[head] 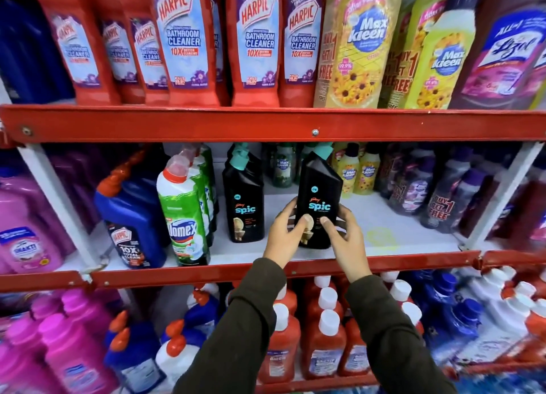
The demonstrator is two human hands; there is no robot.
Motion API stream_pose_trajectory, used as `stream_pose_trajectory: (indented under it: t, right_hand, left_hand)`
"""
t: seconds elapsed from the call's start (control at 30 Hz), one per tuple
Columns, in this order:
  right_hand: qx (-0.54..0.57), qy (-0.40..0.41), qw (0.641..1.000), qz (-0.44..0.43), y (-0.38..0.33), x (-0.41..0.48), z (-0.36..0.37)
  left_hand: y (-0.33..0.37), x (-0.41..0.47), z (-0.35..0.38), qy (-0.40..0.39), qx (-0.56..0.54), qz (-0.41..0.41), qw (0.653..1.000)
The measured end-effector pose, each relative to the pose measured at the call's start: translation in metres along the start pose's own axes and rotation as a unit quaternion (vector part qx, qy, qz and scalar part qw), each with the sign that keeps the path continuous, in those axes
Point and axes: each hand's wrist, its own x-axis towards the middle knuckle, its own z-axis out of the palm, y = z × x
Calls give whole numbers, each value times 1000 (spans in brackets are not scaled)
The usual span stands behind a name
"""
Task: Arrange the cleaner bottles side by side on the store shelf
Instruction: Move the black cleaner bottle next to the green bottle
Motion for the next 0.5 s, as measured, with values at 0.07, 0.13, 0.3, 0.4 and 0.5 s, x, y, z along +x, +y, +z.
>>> stream_pose_trajectory:
  t: [0.07,0.13,0.3,0.4,0.5]
  right_hand:
    - [8,-5,1000,-6,-9,-6,10]
    - [13,-10,1000,-9,-15,-13,20]
    - [28,-27,999,-10,-21,-30,50]
    - [35,-42,998,-11,-22,-40,72]
    - [30,-59,998,-9,-22,-47,93]
  left_hand:
    - [2,-5,-14,10,-2,7,1000]
    - [1,-12,-26,16,-4,10,1000]
    - [-4,-35,-55,45,-26,22,998]
    - [-14,-46,-74,68,-22,21,997]
    - [-23,-56,-93,96,-2,20,995]
